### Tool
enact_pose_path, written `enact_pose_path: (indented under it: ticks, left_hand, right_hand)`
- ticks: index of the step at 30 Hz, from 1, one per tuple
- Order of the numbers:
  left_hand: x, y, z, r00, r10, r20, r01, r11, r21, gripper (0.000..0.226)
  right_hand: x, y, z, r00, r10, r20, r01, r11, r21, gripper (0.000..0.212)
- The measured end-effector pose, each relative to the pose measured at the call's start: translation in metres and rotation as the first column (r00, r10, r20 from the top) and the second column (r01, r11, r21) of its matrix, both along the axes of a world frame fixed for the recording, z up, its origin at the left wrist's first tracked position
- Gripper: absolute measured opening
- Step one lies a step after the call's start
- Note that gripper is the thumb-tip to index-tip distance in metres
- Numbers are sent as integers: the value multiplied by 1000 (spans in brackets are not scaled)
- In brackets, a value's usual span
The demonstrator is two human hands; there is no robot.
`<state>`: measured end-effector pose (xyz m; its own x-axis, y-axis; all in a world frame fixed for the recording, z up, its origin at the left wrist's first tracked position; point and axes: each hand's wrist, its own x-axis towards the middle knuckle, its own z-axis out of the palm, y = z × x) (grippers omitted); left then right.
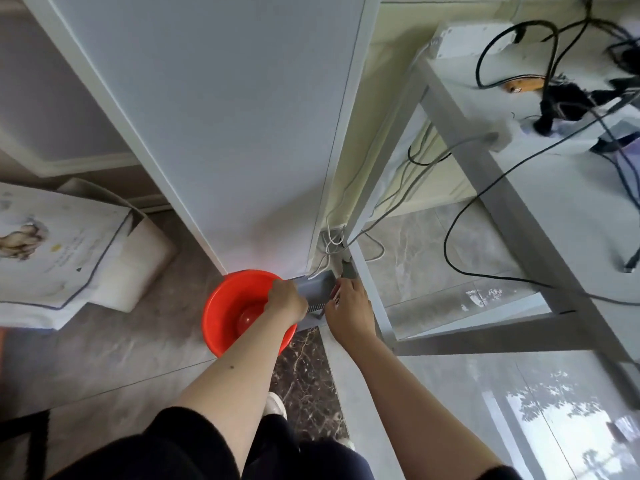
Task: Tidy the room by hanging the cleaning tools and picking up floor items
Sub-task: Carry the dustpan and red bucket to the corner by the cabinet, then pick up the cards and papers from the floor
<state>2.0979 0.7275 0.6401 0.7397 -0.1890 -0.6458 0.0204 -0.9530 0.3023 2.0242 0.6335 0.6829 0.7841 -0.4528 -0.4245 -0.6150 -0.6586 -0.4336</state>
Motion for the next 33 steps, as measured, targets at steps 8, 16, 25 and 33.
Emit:
enact_pose_path:
  ticks: [8, 16, 25, 33]
  left_hand:
    - [-56, -38, 4, 987, -163, -14, 163, 987, 18, 38]
    - [-141, -102, 6, 916, -399, -32, 400, 915, 46, 37]
    - [-259, -192, 18, 761, -644, -79, 644, 765, -24, 43]
    - [-350, -250, 26, 535, -838, -104, 841, 541, -33, 42]
  right_hand:
    - [-64, -29, -7, 998, -58, 9, 58, 997, 46, 39]
    - [-164, -78, -11, 973, -231, -6, 231, 972, 47, 45]
    - [-300, -136, -7, 841, -541, -13, 541, 840, 51, 43]
    - [-403, -155, 0, 595, -801, -66, 804, 590, 78, 44]
